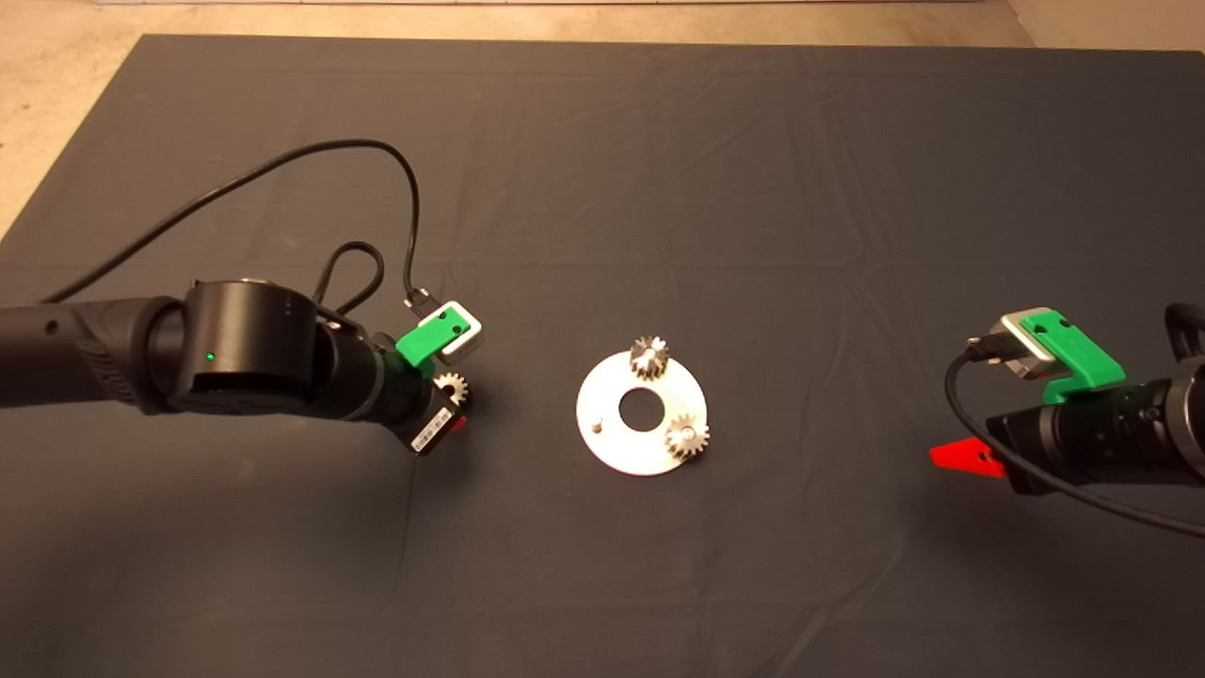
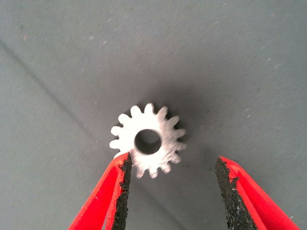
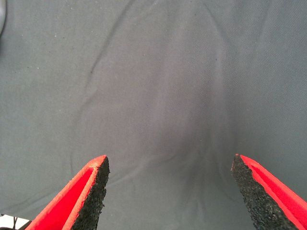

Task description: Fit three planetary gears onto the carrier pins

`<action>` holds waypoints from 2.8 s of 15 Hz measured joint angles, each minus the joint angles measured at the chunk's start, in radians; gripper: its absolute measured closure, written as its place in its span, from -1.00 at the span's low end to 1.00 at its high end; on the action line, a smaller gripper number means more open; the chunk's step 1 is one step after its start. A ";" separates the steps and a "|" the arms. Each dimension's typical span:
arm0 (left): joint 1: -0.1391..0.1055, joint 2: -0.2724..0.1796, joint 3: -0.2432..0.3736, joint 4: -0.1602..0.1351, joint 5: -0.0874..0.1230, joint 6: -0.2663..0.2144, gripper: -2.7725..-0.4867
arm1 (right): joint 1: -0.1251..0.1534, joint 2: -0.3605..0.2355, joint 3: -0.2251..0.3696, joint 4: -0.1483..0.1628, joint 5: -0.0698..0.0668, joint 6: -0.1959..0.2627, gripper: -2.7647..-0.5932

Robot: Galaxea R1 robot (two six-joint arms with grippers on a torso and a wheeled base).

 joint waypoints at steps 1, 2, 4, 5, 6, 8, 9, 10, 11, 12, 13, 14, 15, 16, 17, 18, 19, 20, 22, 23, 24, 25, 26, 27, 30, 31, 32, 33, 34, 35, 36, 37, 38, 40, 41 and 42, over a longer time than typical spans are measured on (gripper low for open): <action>0.000 0.000 -0.002 0.002 -0.008 0.000 0.40 | 0.000 0.000 0.000 0.000 0.000 0.000 -0.19; 0.000 0.000 -0.008 0.002 -0.014 0.000 0.37 | 0.000 0.000 0.000 0.000 0.000 0.000 -0.19; 0.000 0.000 -0.024 0.005 -0.016 0.003 0.28 | 0.000 0.000 0.001 0.000 0.000 0.000 -0.19; 0.000 0.000 -0.027 0.005 -0.016 0.010 0.28 | 0.000 0.000 0.001 0.000 0.000 0.000 -0.19; 0.000 -0.001 -0.027 0.005 -0.017 0.013 0.28 | 0.000 0.000 0.001 0.000 0.000 0.000 -0.19; 0.000 -0.009 -0.027 0.005 -0.021 0.018 0.16 | -0.005 0.000 0.002 0.000 0.000 0.000 -0.19; 0.000 -0.019 -0.027 0.005 -0.022 0.021 0.15 | -0.005 0.000 0.003 0.000 0.000 0.000 -0.19; 0.000 -0.026 -0.027 0.005 -0.021 0.023 0.15 | -0.005 0.000 0.003 0.000 0.000 0.000 -0.19; 0.000 -0.030 -0.027 0.005 -0.022 0.023 0.15 | -0.005 0.000 0.003 0.000 0.000 0.000 -0.19; 0.000 -0.031 -0.027 0.005 -0.023 0.023 0.15 | -0.005 0.000 0.003 0.001 0.001 0.000 -0.19; 0.000 -0.032 -0.027 0.005 -0.038 0.023 0.15 | -0.005 0.000 0.003 0.001 0.001 0.000 -0.19; 0.000 -0.036 -0.027 0.006 -0.061 0.023 0.15 | -0.005 0.000 0.003 0.003 0.000 0.000 -0.19; 0.000 -0.040 -0.027 0.009 -0.084 0.023 0.15 | -0.005 0.000 0.003 0.004 0.000 0.000 -0.19; 0.001 -0.045 -0.027 0.016 -0.093 0.023 0.15 | -0.005 0.000 0.003 0.005 0.000 0.000 -0.19; 0.006 -0.047 -0.027 0.027 -0.096 0.023 0.15 | -0.005 0.000 0.003 0.005 0.001 0.000 -0.19; 0.016 -0.048 -0.027 0.030 -0.096 0.023 0.15 | -0.005 0.000 0.003 0.006 0.000 0.000 -0.19; 0.025 -0.047 -0.027 0.030 -0.098 0.023 0.15 | -0.005 0.000 0.004 0.007 0.000 0.000 -0.19; 0.032 -0.047 -0.027 0.031 -0.102 0.023 0.15 | -0.005 0.000 0.004 0.007 0.000 0.000 -0.19; 0.033 -0.047 -0.027 0.042 -0.119 0.023 0.15 | -0.005 0.000 0.004 0.008 0.000 0.000 -0.19; 0.033 -0.047 -0.027 0.051 -0.126 0.023 0.15 | -0.005 0.000 0.004 0.008 0.000 0.000 -0.19; 0.034 -0.047 -0.027 0.056 -0.130 0.023 0.15 | -0.005 0.000 0.004 0.008 0.000 0.000 -0.19; 0.037 -0.047 -0.028 0.064 -0.142 0.023 0.15 | -0.005 0.000 0.004 0.008 0.001 0.000 -0.19; 0.044 -0.047 -0.030 0.072 -0.146 0.023 0.15 | -0.005 0.000 0.004 0.008 0.000 0.000 -0.19; 0.045 -0.047 -0.033 0.073 -0.150 0.023 0.15 | -0.005 0.000 0.004 0.009 0.000 0.000 -0.19; 0.047 -0.047 -0.040 0.075 -0.164 0.023 0.15 | -0.005 0.000 0.004 0.009 0.000 0.000 -0.19; 0.055 -0.047 -0.041 0.083 -0.168 0.023 0.15 | -0.005 0.000 0.004 0.009 0.000 0.000 -0.19; 0.061 -0.047 -0.041 0.089 -0.170 0.023 0.15 | -0.005 0.000 0.004 0.009 0.000 0.000 -0.19; 0.061 -0.048 -0.041 0.090 -0.174 0.023 0.15 | -0.005 0.000 0.004 0.009 0.000 0.000 -0.19; 0.061 -0.051 -0.041 0.090 -0.183 0.023 0.17 | -0.005 0.000 0.004 0.010 0.000 0.000 -0.19; 0.061 -0.055 -0.041 0.090 -0.192 0.023 0.23 | -0.005 0.000 0.004 0.010 0.000 0.000 -0.19; 0.061 -0.058 -0.041 0.091 -0.197 0.023 0.24 | -0.005 0.000 0.004 0.010 0.000 0.000 -0.19; 0.064 -0.063 -0.041 0.093 -0.210 0.023 0.24 | -0.005 0.000 0.004 0.010 0.000 0.000 -0.19; 0.072 -0.073 -0.041 0.097 -0.226 0.023 0.24 | -0.005 0.000 0.004 0.010 0.000 0.000 -0.19; 0.078 -0.084 -0.041 0.097 -0.229 0.023 0.36 | -0.005 0.000 0.005 0.010 0.001 0.001 -0.19; 0.077 -0.089 -0.041 0.097 -0.237 0.023 0.36 | -0.005 0.000 0.005 0.010 0.001 0.000 -0.19; 0.078 -0.094 -0.040 0.098 -0.243 0.023 0.37 | -0.005 0.000 0.005 0.011 0.001 0.001 -0.19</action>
